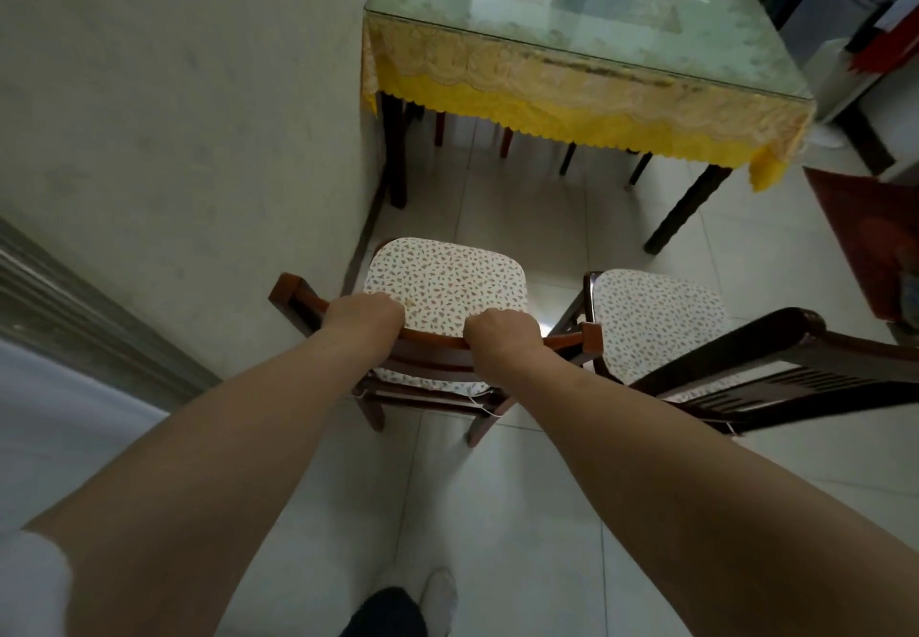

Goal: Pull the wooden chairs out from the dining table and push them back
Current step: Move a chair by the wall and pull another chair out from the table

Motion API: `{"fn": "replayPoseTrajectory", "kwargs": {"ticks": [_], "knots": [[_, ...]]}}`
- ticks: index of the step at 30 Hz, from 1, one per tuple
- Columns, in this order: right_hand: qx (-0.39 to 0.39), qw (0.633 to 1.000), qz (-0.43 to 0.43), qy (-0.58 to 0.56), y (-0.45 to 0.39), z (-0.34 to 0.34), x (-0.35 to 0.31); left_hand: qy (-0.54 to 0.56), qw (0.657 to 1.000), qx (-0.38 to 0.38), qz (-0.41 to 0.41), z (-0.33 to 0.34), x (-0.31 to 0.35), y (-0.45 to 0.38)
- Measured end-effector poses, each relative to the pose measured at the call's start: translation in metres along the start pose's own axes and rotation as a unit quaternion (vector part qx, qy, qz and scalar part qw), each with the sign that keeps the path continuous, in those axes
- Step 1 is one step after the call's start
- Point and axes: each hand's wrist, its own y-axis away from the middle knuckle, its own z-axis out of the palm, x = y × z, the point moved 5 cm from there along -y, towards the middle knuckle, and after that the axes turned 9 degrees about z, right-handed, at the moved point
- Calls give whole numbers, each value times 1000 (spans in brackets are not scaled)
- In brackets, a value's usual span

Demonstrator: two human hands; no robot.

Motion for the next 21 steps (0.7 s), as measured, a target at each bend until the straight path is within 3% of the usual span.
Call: {"fn": "replayPoseTrajectory", "kwargs": {"ticks": [21], "knots": [[-19,998,32,-50,17,2,-17,47,995,-63,54,1,-5,13]]}}
